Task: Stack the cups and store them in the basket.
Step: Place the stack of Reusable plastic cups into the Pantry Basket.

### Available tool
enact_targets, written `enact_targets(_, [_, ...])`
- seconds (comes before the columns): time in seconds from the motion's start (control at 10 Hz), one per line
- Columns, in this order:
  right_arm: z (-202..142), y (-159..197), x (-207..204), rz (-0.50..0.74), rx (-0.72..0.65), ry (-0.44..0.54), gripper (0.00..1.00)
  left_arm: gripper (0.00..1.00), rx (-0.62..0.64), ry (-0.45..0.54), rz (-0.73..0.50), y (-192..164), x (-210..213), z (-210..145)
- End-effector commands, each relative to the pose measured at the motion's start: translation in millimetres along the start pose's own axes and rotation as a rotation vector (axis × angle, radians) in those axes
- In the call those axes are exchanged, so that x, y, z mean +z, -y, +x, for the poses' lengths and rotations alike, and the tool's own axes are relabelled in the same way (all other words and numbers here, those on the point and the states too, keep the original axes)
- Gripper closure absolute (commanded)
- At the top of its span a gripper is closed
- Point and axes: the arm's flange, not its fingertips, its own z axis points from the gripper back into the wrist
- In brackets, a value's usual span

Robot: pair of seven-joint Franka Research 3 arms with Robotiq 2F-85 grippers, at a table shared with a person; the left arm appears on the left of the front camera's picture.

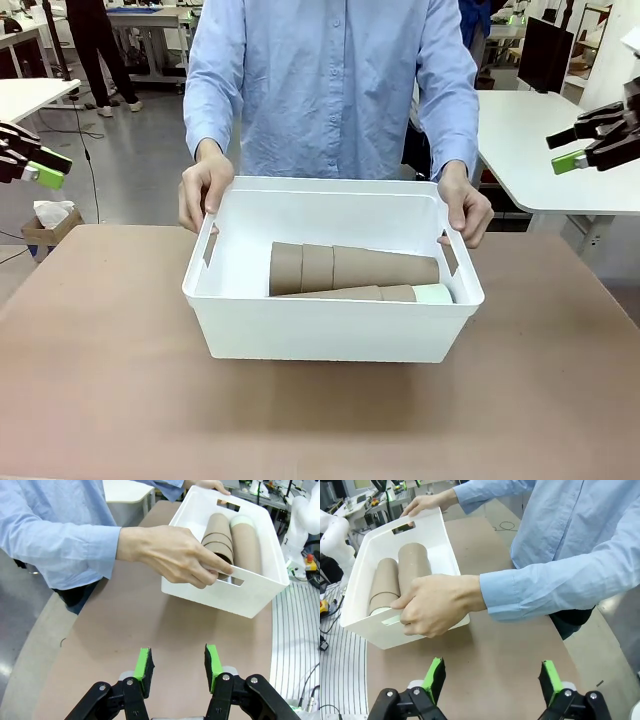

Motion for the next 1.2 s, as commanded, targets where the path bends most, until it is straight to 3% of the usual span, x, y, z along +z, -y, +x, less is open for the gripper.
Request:
enact_targets(0.0, [1.2, 0.5, -0.9, 0.005, -0.01, -0.008, 0.0, 0.44, 0.0, 0.017, -0.003, 0.7, 0.0, 3.1])
enact_targets(1.1, [1.2, 0.5, -0.9, 0.005, -0.01, -0.008, 0.0, 0.44, 0.0, 0.017, -0.003, 0.7, 0.0, 3.1])
